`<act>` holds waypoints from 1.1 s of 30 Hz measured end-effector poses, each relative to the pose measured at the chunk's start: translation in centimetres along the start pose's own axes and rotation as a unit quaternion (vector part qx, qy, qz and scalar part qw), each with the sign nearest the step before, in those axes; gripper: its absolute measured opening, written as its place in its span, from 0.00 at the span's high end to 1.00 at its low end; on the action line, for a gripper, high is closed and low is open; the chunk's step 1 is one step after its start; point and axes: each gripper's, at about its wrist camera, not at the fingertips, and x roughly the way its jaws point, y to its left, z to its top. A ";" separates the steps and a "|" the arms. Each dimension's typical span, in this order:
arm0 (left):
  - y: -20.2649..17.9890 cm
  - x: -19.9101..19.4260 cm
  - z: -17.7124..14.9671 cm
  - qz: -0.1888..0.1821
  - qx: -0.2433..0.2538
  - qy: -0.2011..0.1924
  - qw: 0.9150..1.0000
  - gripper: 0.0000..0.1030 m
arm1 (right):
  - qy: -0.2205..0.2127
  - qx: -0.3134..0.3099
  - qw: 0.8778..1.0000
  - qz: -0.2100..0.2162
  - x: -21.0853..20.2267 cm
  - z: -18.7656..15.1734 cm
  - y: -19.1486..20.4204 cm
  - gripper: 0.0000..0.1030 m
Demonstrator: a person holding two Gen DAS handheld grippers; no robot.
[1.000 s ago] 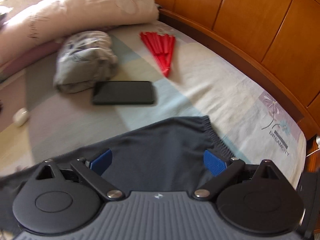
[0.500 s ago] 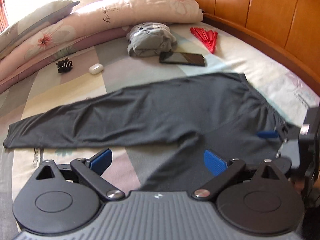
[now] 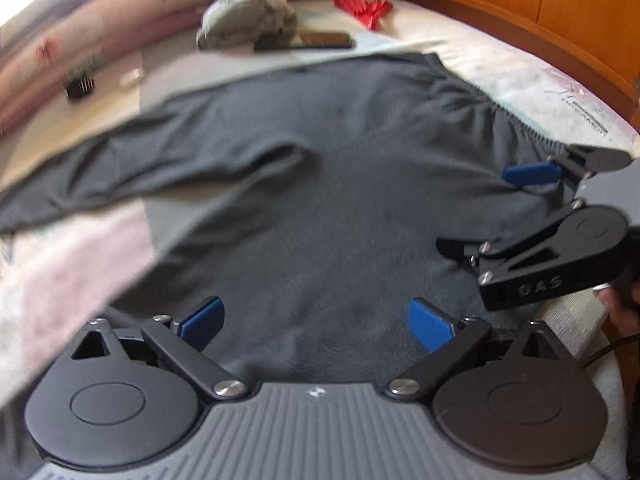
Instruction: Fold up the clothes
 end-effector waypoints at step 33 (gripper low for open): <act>8.0 -2.7 -6.7 -0.051 -0.034 -0.074 0.995 0.02 | -0.020 -0.038 0.999 -0.016 -2.1 0.0 6.2 0.00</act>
